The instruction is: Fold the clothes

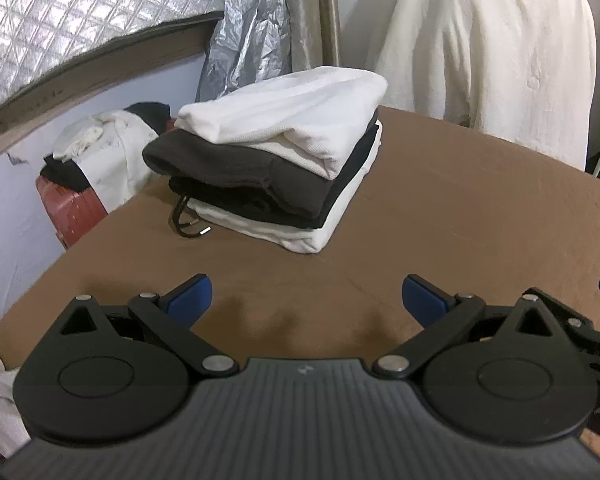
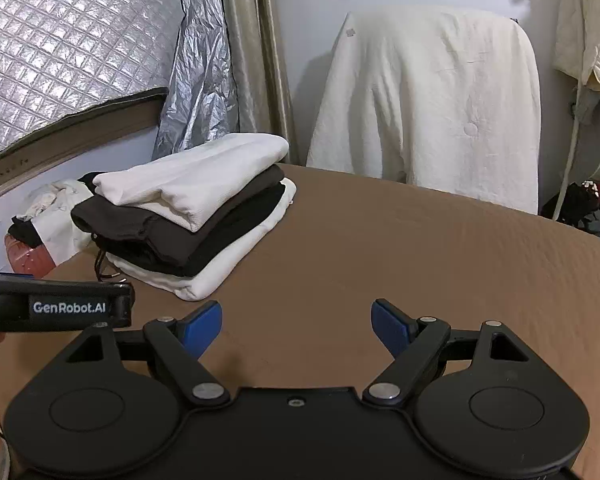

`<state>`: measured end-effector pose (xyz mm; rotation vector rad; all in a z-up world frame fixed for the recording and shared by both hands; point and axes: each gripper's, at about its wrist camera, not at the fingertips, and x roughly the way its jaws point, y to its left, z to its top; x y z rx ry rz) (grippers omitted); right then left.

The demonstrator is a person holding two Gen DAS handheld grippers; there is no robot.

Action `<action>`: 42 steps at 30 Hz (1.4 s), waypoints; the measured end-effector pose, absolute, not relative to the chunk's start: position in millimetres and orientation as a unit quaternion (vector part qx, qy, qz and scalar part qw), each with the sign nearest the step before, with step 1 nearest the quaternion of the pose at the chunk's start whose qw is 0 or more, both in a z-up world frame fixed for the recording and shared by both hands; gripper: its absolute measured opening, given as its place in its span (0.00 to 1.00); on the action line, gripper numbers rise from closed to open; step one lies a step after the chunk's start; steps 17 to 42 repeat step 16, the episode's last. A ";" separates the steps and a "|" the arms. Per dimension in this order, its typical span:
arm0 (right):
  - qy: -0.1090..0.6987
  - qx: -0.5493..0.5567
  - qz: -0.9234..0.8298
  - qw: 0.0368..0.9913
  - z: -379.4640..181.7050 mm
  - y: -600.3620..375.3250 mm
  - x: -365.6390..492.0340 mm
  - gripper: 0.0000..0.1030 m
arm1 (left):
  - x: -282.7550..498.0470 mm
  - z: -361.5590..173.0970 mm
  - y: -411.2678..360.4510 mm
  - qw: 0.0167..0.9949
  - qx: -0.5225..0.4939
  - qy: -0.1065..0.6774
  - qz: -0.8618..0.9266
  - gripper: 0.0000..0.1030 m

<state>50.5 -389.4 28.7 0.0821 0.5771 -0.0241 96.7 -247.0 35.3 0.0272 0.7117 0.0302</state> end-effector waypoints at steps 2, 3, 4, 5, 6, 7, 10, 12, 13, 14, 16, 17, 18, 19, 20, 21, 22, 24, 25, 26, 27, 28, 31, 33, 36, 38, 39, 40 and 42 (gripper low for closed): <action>0.280 0.035 -0.012 0.959 30.3 -388.5 47.5 0.83 | 96.5 34.4 -246.4 0.937 0.013 0.349 0.017 1.00; 0.279 0.030 -0.013 0.960 31.1 -386.8 47.0 0.83 | 96.5 34.4 -246.7 0.937 0.016 0.349 0.019 1.00; 0.279 0.026 -0.016 0.960 31.5 -385.6 46.8 0.83 | 97.0 34.8 -246.2 0.937 0.018 0.348 0.018 1.00; 0.280 0.024 -0.018 0.960 32.0 -385.3 46.4 0.83 | 96.7 35.4 -246.0 0.937 0.018 0.347 0.018 1.00; 0.279 0.023 -0.020 0.960 32.4 -385.2 46.3 0.83 | 96.4 36.0 -245.7 0.938 0.018 0.346 0.017 1.00; 0.280 0.023 -0.019 0.960 32.4 -385.0 46.1 0.83 | 95.6 36.6 -245.6 0.938 0.018 0.345 0.017 1.00; 0.280 0.023 -0.016 0.960 32.3 -384.6 44.6 0.83 | 92.5 36.8 -247.1 0.939 0.023 0.344 0.019 1.00; 0.280 0.022 -0.015 0.960 31.5 -383.3 42.9 0.83 | 92.5 35.9 -247.9 0.938 0.024 0.346 0.020 1.00; 0.280 0.022 -0.016 0.960 31.0 -383.2 42.1 0.83 | 92.8 35.5 -248.2 0.937 0.023 0.347 0.019 1.00; 0.281 0.022 -0.018 0.959 30.5 -383.7 41.3 0.83 | 93.1 35.1 -248.5 0.937 0.023 0.348 0.018 1.00; 0.282 0.023 -0.020 0.959 29.5 -385.0 40.0 0.83 | 93.6 35.0 -249.0 0.937 0.023 0.348 0.017 1.00; 0.282 0.023 -0.020 0.959 29.5 -385.0 40.0 0.83 | 93.6 35.0 -249.0 0.937 0.023 0.348 0.017 1.00; 0.282 0.023 -0.020 0.959 29.5 -385.0 40.0 0.83 | 93.6 35.0 -249.0 0.937 0.023 0.348 0.017 1.00; 0.282 0.023 -0.020 0.959 29.5 -385.0 40.0 0.83 | 93.6 35.0 -249.0 0.937 0.023 0.348 0.017 1.00; 0.282 0.023 -0.020 0.959 29.5 -385.0 40.0 0.83 | 93.6 35.0 -249.0 0.937 0.023 0.348 0.017 1.00; 0.282 0.023 -0.020 0.959 29.5 -385.0 40.0 0.83 | 93.6 35.0 -249.0 0.937 0.023 0.348 0.017 1.00; 0.282 0.023 -0.020 0.959 29.5 -385.0 40.0 0.83 | 93.6 35.0 -249.0 0.937 0.023 0.348 0.017 1.00; 0.282 0.023 -0.020 0.959 29.5 -385.0 40.0 0.83 | 93.6 35.0 -249.0 0.937 0.023 0.348 0.017 1.00; 0.282 0.023 -0.020 0.959 29.5 -385.0 40.0 0.83 | 93.6 35.0 -249.0 0.937 0.023 0.348 0.017 1.00; 0.282 0.023 -0.020 0.959 29.5 -385.0 40.0 0.83 | 93.6 35.0 -249.0 0.937 0.023 0.348 0.017 1.00; 0.282 0.023 -0.020 0.959 29.5 -385.0 40.0 0.83 | 93.6 35.0 -249.0 0.937 0.023 0.348 0.017 1.00; 0.282 0.023 -0.020 0.959 29.5 -385.0 40.0 0.83 | 93.6 35.0 -249.0 0.937 0.023 0.348 0.017 1.00; 0.282 0.023 -0.020 0.959 29.5 -385.0 40.0 0.83 | 93.6 35.0 -249.0 0.937 0.023 0.348 0.017 1.00; 0.282 0.023 -0.020 0.959 29.5 -385.0 40.0 0.83 | 93.6 35.0 -249.0 0.937 0.023 0.348 0.017 1.00; 0.282 0.023 -0.020 0.959 29.5 -385.0 40.0 0.83 | 93.6 35.0 -249.0 0.937 0.023 0.348 0.017 1.00; 0.282 0.023 -0.020 0.959 29.5 -385.0 40.0 0.83 | 93.6 35.0 -249.0 0.937 0.023 0.348 0.017 1.00; 0.282 0.023 -0.020 0.959 29.5 -385.0 40.0 0.83 | 93.6 35.0 -249.0 0.937 0.023 0.348 0.017 1.00; 0.282 0.023 -0.020 0.959 29.5 -385.0 40.0 0.83 | 93.6 35.0 -249.0 0.937 0.023 0.348 0.017 1.00; 0.282 0.023 -0.020 0.959 29.5 -385.0 40.0 0.83 | 93.6 35.0 -249.0 0.937 0.023 0.348 0.017 1.00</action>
